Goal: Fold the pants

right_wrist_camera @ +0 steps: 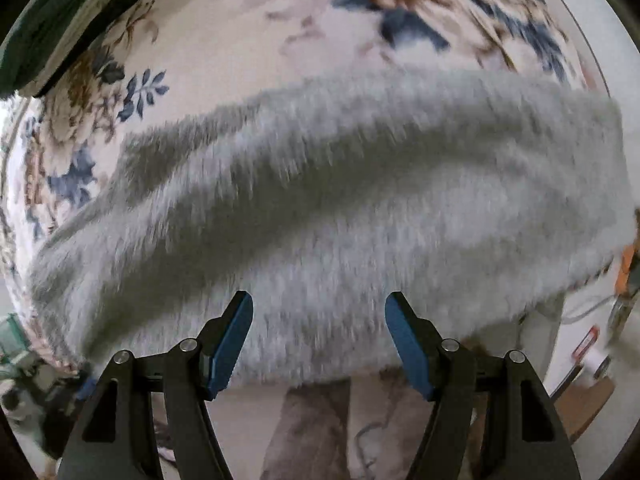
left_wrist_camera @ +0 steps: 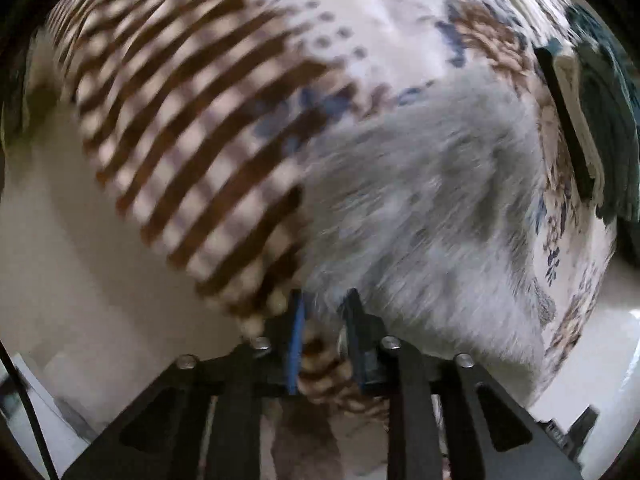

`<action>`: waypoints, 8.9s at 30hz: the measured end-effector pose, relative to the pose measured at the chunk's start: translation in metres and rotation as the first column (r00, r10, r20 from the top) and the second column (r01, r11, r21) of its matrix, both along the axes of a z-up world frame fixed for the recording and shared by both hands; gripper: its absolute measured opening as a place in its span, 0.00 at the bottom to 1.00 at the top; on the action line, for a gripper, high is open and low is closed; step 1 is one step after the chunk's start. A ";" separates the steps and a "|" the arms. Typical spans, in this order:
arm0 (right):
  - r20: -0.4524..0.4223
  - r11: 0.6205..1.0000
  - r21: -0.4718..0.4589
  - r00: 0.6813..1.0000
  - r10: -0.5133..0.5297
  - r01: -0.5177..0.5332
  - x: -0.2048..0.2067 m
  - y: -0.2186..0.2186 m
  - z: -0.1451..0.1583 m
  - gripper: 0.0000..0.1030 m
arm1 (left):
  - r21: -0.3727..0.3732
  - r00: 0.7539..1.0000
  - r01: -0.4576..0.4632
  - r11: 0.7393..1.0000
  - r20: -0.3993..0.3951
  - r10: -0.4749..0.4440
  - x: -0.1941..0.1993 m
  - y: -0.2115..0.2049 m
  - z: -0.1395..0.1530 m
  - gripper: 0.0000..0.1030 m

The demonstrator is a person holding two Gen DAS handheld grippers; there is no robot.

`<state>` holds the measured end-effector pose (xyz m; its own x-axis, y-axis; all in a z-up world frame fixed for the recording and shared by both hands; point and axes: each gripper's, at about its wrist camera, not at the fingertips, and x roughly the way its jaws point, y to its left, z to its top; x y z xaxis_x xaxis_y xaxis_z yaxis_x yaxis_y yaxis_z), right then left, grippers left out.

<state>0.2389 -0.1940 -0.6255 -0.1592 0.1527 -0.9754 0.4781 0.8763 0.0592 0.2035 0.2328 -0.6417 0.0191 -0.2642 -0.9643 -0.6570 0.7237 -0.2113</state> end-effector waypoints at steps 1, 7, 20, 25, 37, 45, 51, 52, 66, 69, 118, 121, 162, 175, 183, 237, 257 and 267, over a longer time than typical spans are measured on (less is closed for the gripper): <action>0.000 1.000 0.008 1.000 -0.015 0.015 -0.011 -0.002 0.006 0.69 | -0.019 1.000 -0.004 1.000 0.021 0.004 -0.005 -0.004 0.004 0.38; -0.080 0.960 0.114 0.965 -0.249 0.257 -0.096 -0.034 -0.008 0.69 | -0.031 0.998 0.001 1.000 0.057 0.000 0.000 -0.023 -0.003 0.76; 0.059 0.786 0.298 0.812 -0.581 0.541 -0.174 -0.060 0.006 0.04 | 0.098 0.975 0.027 0.995 0.216 -0.048 0.040 -0.043 0.024 0.09; 0.050 0.848 0.266 0.873 -0.486 0.458 -0.197 -0.089 0.027 0.03 | 0.125 0.987 0.043 0.991 0.151 -0.062 0.017 -0.024 0.024 0.09; 0.013 0.950 0.297 0.995 0.102 -0.101 -0.072 -0.054 0.065 0.52 | 0.222 0.980 0.193 0.956 -0.001 -0.198 -0.004 -0.049 0.050 0.85; 0.137 0.851 0.287 0.898 0.418 -0.440 0.158 0.033 0.005 0.53 | 0.338 0.964 0.195 0.921 0.110 -0.244 0.082 -0.055 0.060 0.85; 0.048 0.781 0.304 0.827 0.560 -0.546 0.175 0.026 -0.040 0.12 | 0.342 0.949 0.253 0.905 0.095 -0.301 0.126 -0.050 0.033 0.85; 0.085 0.803 0.281 0.847 0.525 -0.526 0.181 0.019 -0.024 0.10 | 0.342 0.948 0.264 0.902 0.082 -0.309 0.129 -0.051 0.028 0.85; 0.157 0.928 0.248 0.956 0.246 -0.279 0.203 -0.049 0.015 0.60 | 0.312 0.940 0.309 0.898 0.041 -0.337 0.129 -0.042 0.004 0.85; 0.030 0.921 0.272 0.959 0.284 -0.281 0.189 -0.069 -0.014 0.60 | 0.314 0.942 0.309 0.897 0.026 -0.334 0.128 -0.041 0.001 0.85; 0.035 0.778 0.540 0.932 0.361 -0.322 0.246 -0.053 -0.039 0.69 | 0.168 0.899 0.431 0.886 0.001 -0.438 0.124 -0.157 -0.023 0.85; 0.009 0.757 0.538 0.901 0.433 -0.369 0.228 -0.032 -0.051 0.51 | 0.169 0.896 0.438 0.883 -0.002 -0.444 0.126 -0.159 -0.024 0.85; 0.063 0.731 0.476 0.848 0.526 -0.489 0.168 -0.004 -0.017 0.52 | 0.086 0.905 0.420 0.903 0.030 -0.424 0.120 -0.155 -0.025 0.85; 0.161 0.946 0.323 0.987 -0.012 -0.042 0.014 -0.096 0.037 0.69 | 0.104 0.964 0.250 0.963 0.065 -0.257 0.032 -0.102 0.032 0.85; -0.096 0.783 0.389 0.866 -0.490 0.486 -0.139 -0.120 -0.047 0.57 | -0.003 0.999 0.028 1.000 0.044 -0.028 0.016 -0.046 -0.003 0.45; 0.347 0.472 0.573 0.323 -0.881 0.670 -0.298 -0.458 -0.107 0.77 | 0.252 0.622 0.773 0.583 -0.119 -0.774 0.057 -0.447 -0.068 1.00; 0.406 0.560 0.572 0.386 -0.828 0.599 -0.271 -0.439 -0.093 0.41 | 0.333 0.599 0.781 0.528 -0.162 -0.785 0.021 -0.510 -0.017 1.00; 0.457 0.559 0.533 0.340 -0.822 0.635 -0.230 -0.462 -0.089 0.18 | 0.374 0.575 0.791 0.483 -0.188 -0.796 0.031 -0.506 0.001 1.00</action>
